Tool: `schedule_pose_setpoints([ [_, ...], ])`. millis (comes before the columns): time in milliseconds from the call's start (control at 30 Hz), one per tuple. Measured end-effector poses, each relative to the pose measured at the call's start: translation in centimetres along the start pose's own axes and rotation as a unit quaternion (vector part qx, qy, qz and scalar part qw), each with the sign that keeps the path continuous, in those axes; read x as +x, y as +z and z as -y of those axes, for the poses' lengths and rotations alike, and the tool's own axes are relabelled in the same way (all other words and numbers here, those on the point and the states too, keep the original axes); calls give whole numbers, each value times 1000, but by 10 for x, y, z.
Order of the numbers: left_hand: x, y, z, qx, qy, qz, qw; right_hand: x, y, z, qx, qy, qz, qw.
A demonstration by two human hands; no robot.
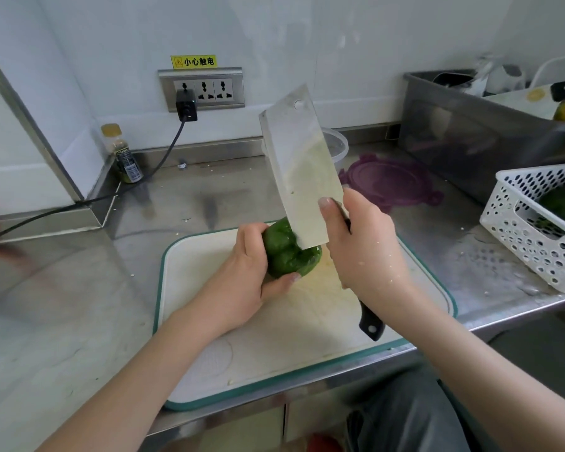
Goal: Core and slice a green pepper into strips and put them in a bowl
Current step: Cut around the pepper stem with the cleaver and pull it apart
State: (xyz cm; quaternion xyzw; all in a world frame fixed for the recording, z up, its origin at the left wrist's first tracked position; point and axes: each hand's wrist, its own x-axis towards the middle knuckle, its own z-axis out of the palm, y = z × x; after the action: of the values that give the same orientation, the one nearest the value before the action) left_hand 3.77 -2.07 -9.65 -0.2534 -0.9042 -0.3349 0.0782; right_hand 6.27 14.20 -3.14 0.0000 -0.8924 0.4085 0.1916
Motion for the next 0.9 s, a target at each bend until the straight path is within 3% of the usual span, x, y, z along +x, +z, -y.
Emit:
schedule_pose_setpoints([
  [400,1,5,2,-29,17,-40,999,-5,31,5,106,64,-55,991],
  [900,2,4,9,-49,40,-23,998,5,26,9,1,14,17,1000],
])
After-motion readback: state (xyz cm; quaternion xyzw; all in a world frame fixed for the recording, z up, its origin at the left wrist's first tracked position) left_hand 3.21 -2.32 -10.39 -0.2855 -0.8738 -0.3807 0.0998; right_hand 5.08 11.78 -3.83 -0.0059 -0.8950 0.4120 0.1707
